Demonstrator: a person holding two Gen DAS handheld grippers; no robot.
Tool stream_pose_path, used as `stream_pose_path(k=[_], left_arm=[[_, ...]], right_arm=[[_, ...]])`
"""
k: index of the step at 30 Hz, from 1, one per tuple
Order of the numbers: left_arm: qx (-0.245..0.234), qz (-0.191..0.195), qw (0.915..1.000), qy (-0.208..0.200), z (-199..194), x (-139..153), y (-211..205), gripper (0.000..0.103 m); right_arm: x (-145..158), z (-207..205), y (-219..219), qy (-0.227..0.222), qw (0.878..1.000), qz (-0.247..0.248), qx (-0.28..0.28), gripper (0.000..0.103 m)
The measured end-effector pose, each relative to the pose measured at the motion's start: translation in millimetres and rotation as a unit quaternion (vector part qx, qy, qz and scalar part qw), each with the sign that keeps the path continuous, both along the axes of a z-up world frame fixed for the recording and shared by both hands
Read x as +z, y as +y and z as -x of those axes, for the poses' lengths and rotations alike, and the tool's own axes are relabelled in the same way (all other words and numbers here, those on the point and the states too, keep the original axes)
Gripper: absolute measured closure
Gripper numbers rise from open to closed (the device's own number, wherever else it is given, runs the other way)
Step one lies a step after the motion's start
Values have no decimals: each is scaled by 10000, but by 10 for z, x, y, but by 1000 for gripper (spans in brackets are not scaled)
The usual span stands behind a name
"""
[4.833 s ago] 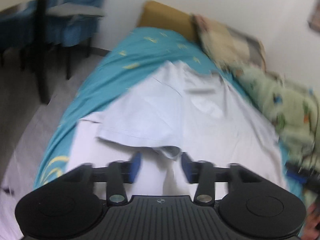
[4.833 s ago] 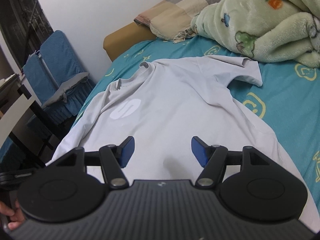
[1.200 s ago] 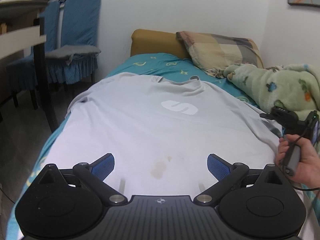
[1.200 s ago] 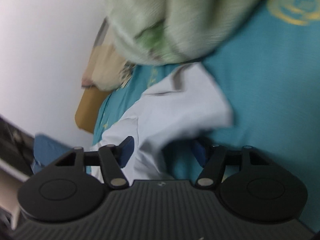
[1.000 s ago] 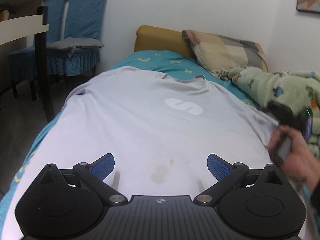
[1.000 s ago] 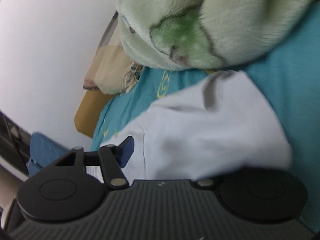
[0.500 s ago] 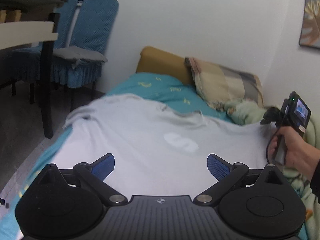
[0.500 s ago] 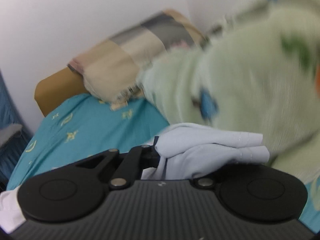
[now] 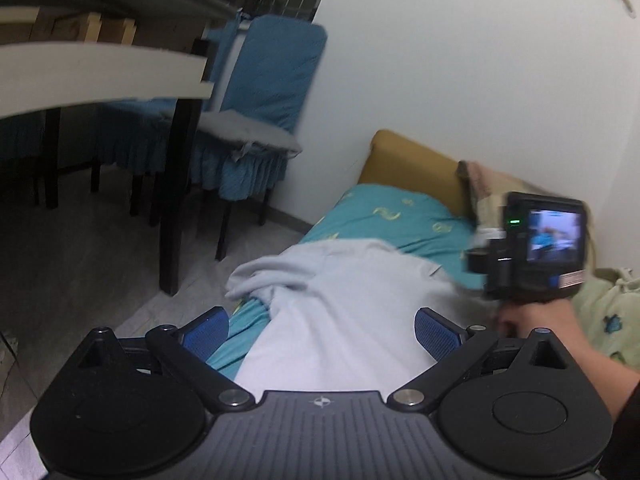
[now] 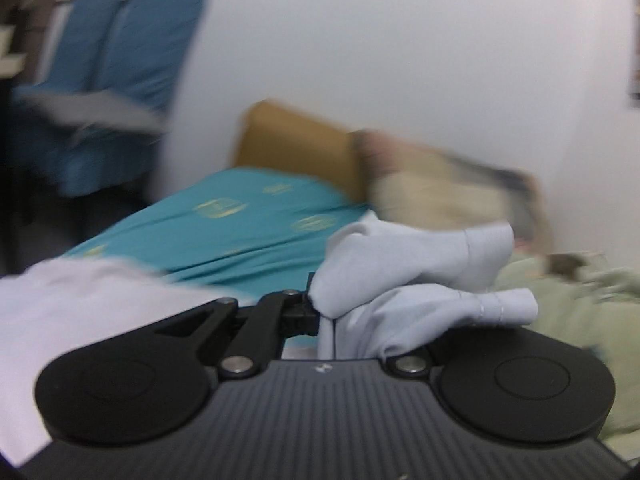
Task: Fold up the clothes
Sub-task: 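Open the right gripper to release the folded sleeve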
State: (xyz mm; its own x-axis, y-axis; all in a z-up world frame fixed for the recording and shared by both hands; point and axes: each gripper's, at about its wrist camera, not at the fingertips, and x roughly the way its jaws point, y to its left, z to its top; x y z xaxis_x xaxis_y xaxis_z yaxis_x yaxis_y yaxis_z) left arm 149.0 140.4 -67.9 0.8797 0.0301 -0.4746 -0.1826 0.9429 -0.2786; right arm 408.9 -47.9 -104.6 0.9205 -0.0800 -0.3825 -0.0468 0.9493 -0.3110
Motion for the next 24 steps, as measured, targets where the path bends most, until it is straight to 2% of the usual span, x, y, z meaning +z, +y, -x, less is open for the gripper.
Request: stream_pose_path(k=[2,3,4,6,11,20,24], left_arm=[[-9,82,9999,113,-72,-88,42,2],[-20,137,9998,149,-100,-127,64,2],[-21,141,9997,178,-123,-158,71,3],[-26,136,9996,227,-163,-215,75,2],[-111,97,9996,252,-179,-269,44,3],[-472,-53,9989,-48,43,-63,-157,3],[-648,-78,9978,-126,247,56,-329,3]], right_arm=[[-193,-65,134,404,9978,-351,402,69],[-285,-97,181,622,9947,-554,607,35],[-340,-74,204,727,9924,-688,709,9],[-376,40,215,759,9901,-874,800,6],[12,685,-97,569,9865,-1308,799,6],[750,1884,-694,230,9747,-2085,771,6],[837,2577,-892,110,9744,-2158,616,6]])
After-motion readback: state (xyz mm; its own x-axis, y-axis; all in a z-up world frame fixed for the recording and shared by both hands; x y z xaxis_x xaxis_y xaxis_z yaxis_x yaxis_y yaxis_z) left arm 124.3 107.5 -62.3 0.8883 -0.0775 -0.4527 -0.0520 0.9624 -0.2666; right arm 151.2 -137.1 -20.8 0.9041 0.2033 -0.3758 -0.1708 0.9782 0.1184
